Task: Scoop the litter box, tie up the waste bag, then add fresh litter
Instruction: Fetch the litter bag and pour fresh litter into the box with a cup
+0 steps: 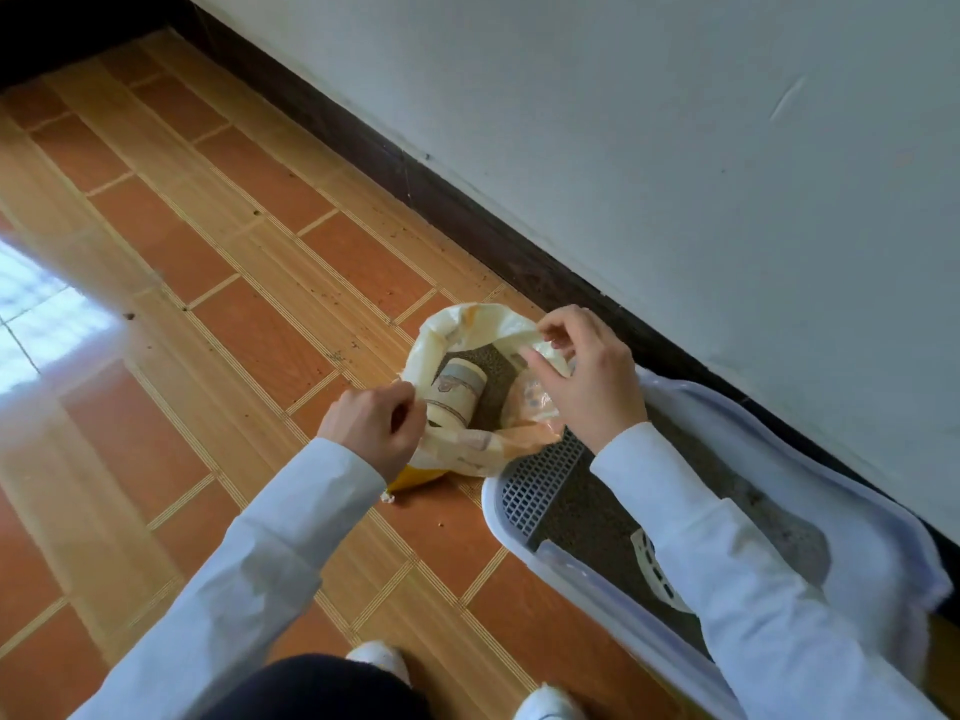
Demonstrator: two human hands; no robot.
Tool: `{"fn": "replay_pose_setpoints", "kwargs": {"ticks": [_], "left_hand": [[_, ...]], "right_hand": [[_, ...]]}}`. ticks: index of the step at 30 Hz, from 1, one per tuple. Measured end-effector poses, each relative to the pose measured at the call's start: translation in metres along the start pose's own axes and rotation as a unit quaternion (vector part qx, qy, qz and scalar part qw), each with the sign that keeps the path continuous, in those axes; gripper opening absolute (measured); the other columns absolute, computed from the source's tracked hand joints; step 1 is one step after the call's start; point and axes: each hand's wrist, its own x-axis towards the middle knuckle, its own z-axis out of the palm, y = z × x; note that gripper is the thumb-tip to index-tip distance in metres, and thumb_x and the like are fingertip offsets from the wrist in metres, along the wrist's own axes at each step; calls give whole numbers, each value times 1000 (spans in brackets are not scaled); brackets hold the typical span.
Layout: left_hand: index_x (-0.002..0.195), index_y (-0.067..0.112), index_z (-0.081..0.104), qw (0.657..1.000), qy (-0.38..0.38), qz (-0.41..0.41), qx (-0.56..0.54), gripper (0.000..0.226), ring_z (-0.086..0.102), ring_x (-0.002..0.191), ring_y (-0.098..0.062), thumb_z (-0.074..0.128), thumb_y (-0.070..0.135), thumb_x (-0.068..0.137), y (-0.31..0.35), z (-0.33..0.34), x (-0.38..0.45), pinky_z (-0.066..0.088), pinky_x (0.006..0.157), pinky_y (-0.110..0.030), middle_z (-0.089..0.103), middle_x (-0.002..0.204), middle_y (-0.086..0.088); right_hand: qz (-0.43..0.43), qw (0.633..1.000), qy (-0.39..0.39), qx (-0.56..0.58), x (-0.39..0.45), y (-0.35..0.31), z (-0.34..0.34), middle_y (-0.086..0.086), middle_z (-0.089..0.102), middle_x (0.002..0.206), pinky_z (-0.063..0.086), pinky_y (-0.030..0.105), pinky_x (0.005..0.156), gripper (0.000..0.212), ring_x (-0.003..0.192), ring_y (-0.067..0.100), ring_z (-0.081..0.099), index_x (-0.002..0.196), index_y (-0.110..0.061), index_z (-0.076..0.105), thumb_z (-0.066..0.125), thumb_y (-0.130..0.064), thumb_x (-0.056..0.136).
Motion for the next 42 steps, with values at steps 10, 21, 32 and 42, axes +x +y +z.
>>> {"fn": "replay_pose_setpoints", "kwargs": {"ticks": [10,21,32,42], "left_hand": [[54,14,38,999,4,49,4,36,28,39,-18,44,24,87,-5,6,-14,27,42,-27,30,42,4],[54,11,39,998,20,33,-45,33,25,40,-14,46,24,84,-14,9,-9,22,42,-23,29,44,2],[55,17,36,997,18,41,-64,33,26,39,-11,46,25,85,-19,12,-8,23,43,-23,27,43,6],[55,20,35,997,16,24,-70,32,29,40,-14,47,26,84,-22,15,-10,27,42,-27,29,44,5]], "right_hand": [[58,914,-375,-142,19,-17,53,9,47,134,40,44,104,74,125,27,46,130,-12,39,71,-50,76],[63,904,-377,-193,32,-20,99,18,41,137,38,44,102,90,125,34,43,138,-2,30,75,-47,74],[-8,930,-170,-324,31,-14,107,17,47,124,47,31,87,84,109,27,54,125,3,41,82,-43,67],[65,933,-268,-231,31,-9,112,14,58,117,49,34,80,76,105,30,60,117,-5,51,83,-46,62]]}}
